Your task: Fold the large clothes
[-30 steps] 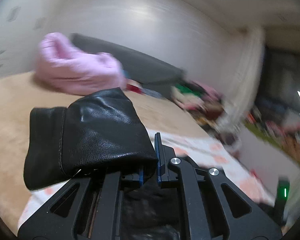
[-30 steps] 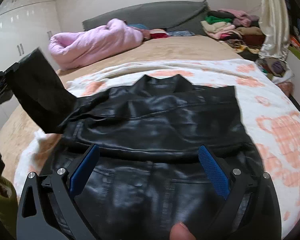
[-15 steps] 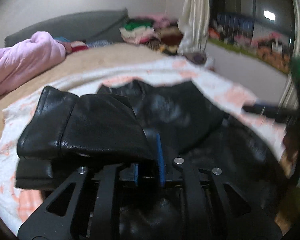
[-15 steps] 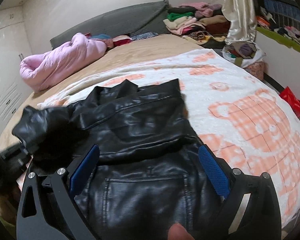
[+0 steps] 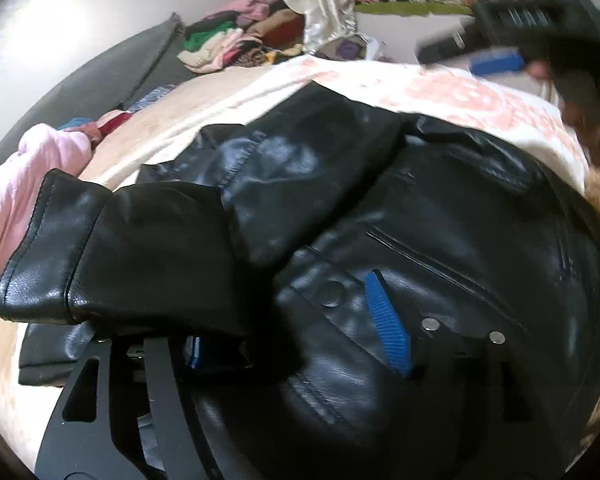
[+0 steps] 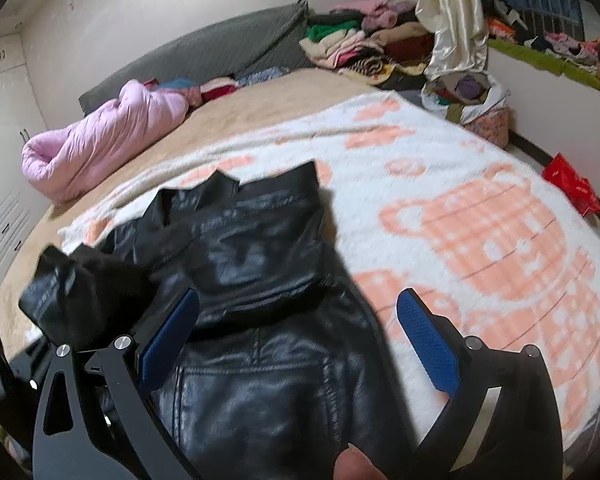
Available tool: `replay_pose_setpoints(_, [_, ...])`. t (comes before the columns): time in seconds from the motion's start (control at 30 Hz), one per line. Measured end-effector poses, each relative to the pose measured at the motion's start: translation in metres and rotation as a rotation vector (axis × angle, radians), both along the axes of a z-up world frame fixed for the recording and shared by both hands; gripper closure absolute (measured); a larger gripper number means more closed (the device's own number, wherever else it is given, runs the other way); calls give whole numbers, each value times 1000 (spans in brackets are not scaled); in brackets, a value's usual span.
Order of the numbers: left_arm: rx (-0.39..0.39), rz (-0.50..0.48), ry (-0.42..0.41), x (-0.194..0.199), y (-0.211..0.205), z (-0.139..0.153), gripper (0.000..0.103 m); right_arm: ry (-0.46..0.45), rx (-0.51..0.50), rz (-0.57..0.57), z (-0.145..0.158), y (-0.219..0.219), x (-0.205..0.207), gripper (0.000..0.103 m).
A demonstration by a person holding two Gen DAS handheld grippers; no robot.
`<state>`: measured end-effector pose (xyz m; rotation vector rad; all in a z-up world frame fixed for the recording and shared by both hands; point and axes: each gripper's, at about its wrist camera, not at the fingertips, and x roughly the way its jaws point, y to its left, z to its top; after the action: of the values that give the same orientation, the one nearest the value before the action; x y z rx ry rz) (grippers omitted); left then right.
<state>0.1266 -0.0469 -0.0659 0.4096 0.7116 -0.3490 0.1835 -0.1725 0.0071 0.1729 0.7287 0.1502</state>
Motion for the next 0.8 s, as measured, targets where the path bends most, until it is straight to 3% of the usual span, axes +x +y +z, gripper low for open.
replay_pose_setpoints(0.2, [35, -20, 0, -5, -8, -1, 35, -19, 15, -29, 11, -10, 1, 4])
replay_pose_setpoints(0.27, [24, -23, -11, -9, -9, 2, 20, -15, 10, -11, 14, -6, 4, 4])
replay_pose_setpoints(0.33, [37, -25, -44, -15, -12, 9, 10, -29, -1, -5, 21, -2, 4, 4])
replay_pose_setpoints(0.5, [143, -20, -166, -29, -23, 19, 10, -76, -25, 4, 40, 5, 1, 4])
replay_pose_setpoints(0.63, [25, -109, -114, -35, -25, 26, 10, -75, -49, 10, 46, 8, 2, 4])
replay_pose_setpoints(0.8, [-72, -96, -94, -31, -18, 35, 10, -85, -70, 33, 56, 13, 2, 4])
